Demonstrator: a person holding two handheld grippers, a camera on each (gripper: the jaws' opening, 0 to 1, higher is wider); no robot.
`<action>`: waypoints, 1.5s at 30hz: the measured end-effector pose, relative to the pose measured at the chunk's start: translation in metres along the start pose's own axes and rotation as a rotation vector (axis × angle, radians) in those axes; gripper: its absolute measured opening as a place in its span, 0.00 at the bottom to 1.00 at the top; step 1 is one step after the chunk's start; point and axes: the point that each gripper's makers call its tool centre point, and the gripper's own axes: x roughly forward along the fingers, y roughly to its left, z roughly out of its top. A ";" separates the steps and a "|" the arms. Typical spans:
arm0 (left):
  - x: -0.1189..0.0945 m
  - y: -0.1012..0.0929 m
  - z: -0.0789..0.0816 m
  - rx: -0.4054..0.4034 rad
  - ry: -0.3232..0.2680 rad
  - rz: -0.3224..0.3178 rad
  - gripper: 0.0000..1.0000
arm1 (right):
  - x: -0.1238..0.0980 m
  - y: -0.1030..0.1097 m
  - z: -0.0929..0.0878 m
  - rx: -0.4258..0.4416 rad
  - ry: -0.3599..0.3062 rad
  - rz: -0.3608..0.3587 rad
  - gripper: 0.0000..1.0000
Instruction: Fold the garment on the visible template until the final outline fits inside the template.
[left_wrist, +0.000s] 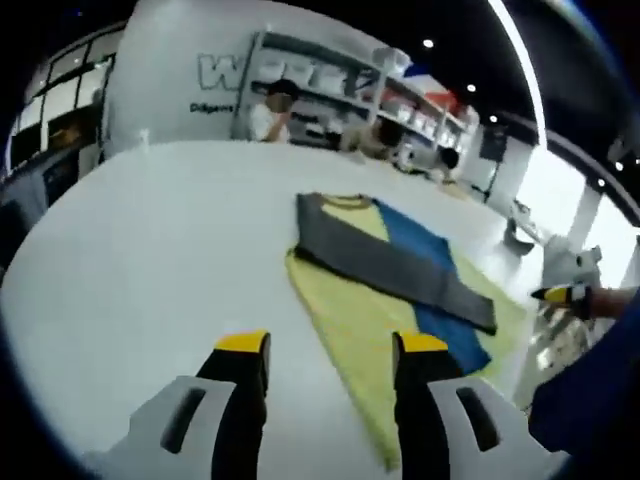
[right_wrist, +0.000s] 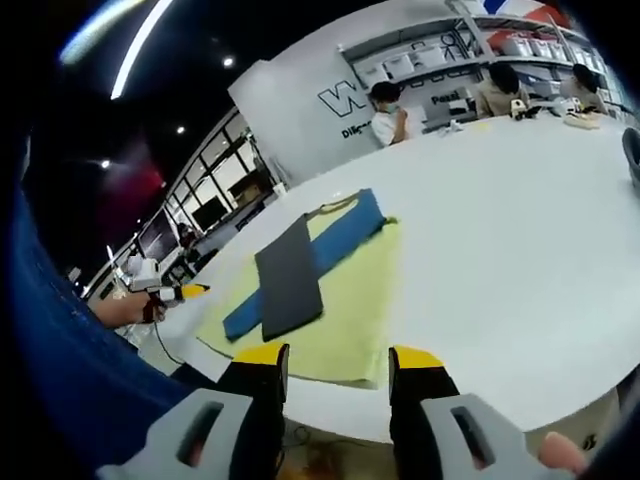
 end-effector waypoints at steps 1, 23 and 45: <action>-0.001 -0.001 -0.001 -0.004 0.002 -0.002 0.50 | 0.000 -0.001 0.000 0.001 0.002 0.002 0.35; -0.036 -0.058 -0.072 -0.284 0.159 -0.122 0.40 | 0.016 -0.006 -0.018 0.118 0.153 0.104 0.33; -0.012 -0.062 -0.065 -0.341 0.123 -0.165 0.32 | 0.042 0.005 -0.010 0.138 0.162 0.156 0.27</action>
